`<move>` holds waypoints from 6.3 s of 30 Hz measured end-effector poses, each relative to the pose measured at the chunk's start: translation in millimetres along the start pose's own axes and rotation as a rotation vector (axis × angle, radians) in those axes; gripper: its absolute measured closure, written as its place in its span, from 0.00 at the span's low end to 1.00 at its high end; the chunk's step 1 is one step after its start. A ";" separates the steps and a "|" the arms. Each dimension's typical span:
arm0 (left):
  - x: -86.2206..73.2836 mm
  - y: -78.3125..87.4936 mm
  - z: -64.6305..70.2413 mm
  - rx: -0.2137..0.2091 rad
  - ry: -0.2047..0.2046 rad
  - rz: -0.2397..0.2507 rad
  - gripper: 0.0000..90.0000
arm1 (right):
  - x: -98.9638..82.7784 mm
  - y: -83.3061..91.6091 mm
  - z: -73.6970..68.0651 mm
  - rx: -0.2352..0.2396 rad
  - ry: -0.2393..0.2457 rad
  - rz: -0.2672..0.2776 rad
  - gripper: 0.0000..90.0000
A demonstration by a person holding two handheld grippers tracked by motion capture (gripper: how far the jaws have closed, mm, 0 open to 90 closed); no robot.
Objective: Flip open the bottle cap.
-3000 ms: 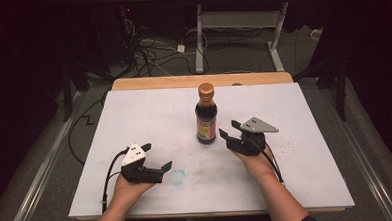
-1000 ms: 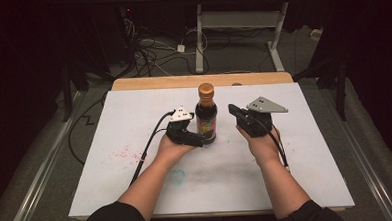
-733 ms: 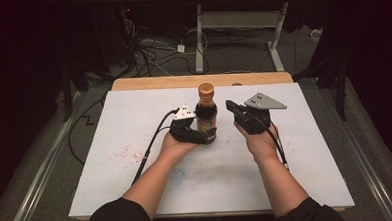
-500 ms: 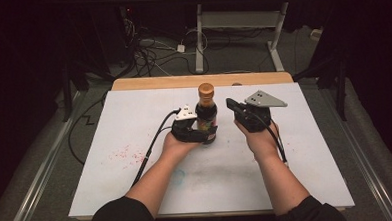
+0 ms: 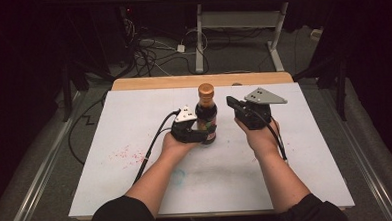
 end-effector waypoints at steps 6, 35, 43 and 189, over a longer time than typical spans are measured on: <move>-0.2 1.1 0.4 -0.002 -0.005 -0.011 0.31 | 4.3 0.0 -3.4 0.009 0.017 0.001 1.00; -1.6 1.2 8.6 -0.015 0.091 0.142 0.31 | 19.3 1.1 -20.4 0.050 0.067 0.035 1.00; -1.6 1.3 8.9 -0.008 0.090 0.120 0.31 | 25.2 0.9 -26.5 0.064 0.055 0.028 1.00; -7.9 -4.9 10.7 0.084 -0.011 0.056 0.32 | 52.2 9.0 -38.3 0.016 0.257 -0.093 1.00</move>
Point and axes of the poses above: each handheld gripper's, and its own axes: y roughly backward along the jaws, x roughly out of its top, z roughly to its right, the point moved 7 cm from there along -y, roughly forward along the jaws, and after that the axes turned 1 degree about -y, right-handed, at the moved point
